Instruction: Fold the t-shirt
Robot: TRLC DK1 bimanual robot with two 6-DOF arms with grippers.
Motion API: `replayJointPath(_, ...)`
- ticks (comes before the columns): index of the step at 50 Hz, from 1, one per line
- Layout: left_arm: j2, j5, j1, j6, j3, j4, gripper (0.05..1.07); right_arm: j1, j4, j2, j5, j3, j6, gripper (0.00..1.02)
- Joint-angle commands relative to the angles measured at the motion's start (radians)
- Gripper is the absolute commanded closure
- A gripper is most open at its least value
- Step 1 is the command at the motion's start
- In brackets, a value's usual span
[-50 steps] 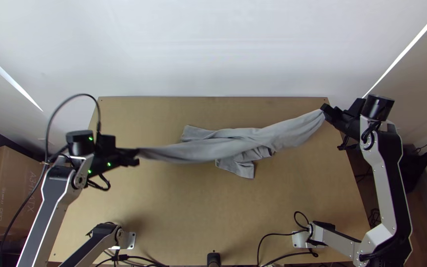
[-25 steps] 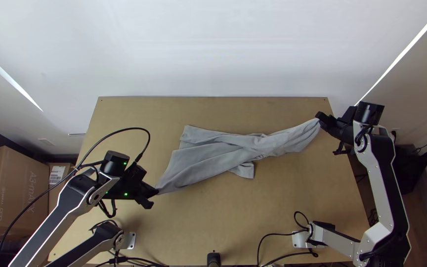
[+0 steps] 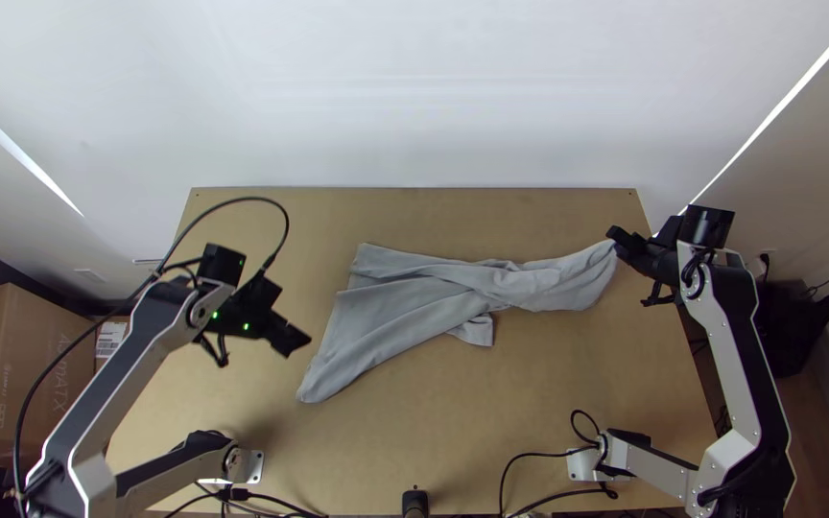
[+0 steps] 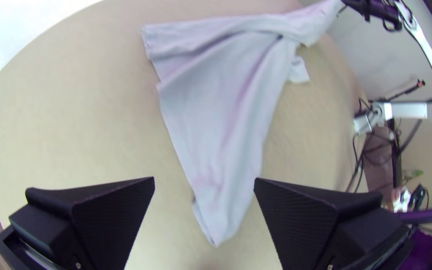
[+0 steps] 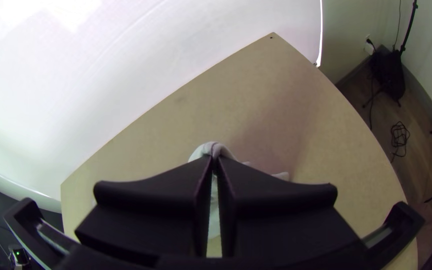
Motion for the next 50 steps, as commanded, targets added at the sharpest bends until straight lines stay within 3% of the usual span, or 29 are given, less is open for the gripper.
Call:
replayJointPath(1, 0.11, -0.001, 0.013, -0.07, 0.074, 0.101, 0.12, 0.009, 0.004, -0.005, 0.014, -0.027, -0.004, 1.0)
replayJointPath(4, 0.175, -0.012, 0.013, -0.099, 0.097, 0.161, 0.2, 0.017, 0.008, -0.006, 0.02, -0.034, -0.002, 1.0)
replayJointPath(16, 0.422, -0.089, -0.001, -0.244, 0.253, 0.316, 0.3, 0.068, 0.018, -0.005, 0.04, -0.055, 0.033, 1.0)
replayJointPath(21, 0.495, -0.113, -0.007, -0.29, 0.305, 0.379, 0.46, 0.089, 0.024, -0.005, 0.053, -0.067, 0.059, 1.0)
replayJointPath(50, 0.724, -0.169, -0.096, -0.317, 0.448, 0.441, 0.49, 0.123, 0.069, -0.006, 0.062, -0.107, 0.108, 1.0)
